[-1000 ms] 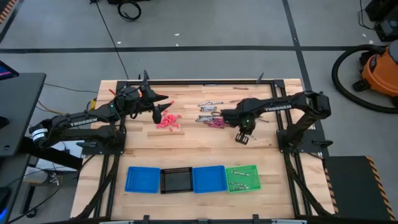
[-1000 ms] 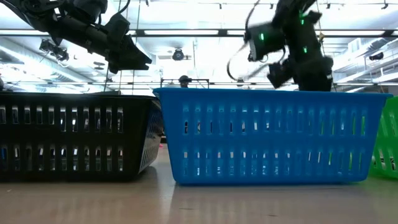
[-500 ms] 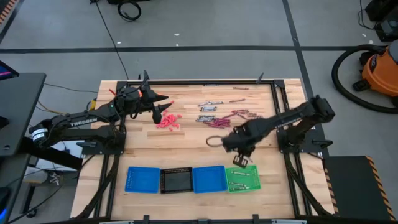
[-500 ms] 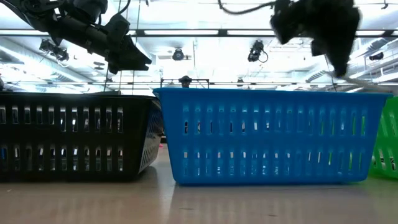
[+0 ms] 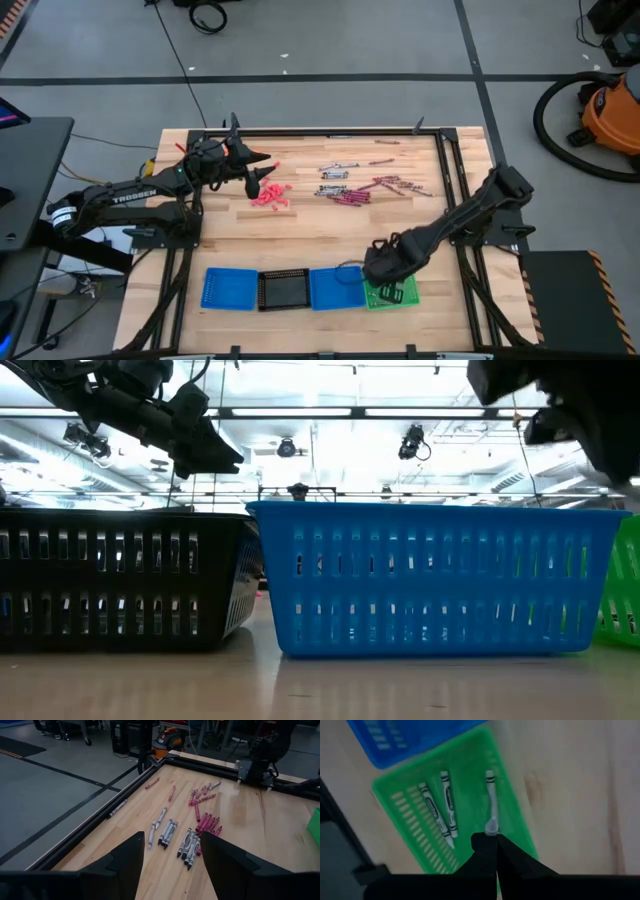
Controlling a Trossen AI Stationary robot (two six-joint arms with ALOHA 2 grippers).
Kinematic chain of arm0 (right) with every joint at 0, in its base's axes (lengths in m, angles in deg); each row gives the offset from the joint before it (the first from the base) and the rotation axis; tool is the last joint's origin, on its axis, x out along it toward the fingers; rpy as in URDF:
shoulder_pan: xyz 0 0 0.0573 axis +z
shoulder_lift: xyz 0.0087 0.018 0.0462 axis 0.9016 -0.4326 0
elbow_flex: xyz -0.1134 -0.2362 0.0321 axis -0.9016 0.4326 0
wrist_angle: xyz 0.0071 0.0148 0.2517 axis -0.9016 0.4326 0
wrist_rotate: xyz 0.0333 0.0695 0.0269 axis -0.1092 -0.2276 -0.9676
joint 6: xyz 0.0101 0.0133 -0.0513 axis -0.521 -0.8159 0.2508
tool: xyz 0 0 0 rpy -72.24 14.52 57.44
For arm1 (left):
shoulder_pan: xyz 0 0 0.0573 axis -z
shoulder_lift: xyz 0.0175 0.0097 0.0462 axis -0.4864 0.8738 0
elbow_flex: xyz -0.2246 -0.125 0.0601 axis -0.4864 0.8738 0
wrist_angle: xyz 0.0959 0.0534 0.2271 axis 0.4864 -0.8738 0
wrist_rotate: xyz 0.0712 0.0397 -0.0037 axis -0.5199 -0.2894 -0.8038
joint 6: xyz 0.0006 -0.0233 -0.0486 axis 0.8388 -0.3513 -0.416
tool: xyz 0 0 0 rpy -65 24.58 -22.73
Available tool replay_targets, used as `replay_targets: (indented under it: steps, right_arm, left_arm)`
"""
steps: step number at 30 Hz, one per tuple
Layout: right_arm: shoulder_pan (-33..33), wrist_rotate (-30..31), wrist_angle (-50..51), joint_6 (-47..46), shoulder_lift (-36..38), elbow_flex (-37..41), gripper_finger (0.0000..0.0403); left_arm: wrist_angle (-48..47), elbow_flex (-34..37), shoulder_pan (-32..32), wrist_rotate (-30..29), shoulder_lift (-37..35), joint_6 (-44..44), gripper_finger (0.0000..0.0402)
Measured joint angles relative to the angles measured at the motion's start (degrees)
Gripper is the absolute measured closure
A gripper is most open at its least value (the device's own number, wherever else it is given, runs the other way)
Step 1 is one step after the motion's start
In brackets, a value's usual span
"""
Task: Sort crayons
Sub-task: Put the white crayon into the green bin
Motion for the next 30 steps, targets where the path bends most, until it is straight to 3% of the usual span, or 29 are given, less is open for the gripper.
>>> replay_targets:
  steps: [8, 20, 30]
  right_arm:
    - [1.57, -2.16, -0.79, 3.07, -6.83, 0.09, 0.0391]
    - [0.59, -2.58, -1.52, 3.59, -4.58, -0.27, 0.0317]
    - [-6.25, 13.46, 6.58, 8.94, 2.63, 0.32, 0.0316]
  left_arm:
    - [0.01, 0.00, 0.00, 0.00, 0.00, 0.00, 0.0196]
    - [-0.01, 0.00, 0.00, 0.00, 0.00, 0.00, 0.0196]
    - [0.02, 0.00, 0.00, 0.00, 0.00, 0.04, 0.0196]
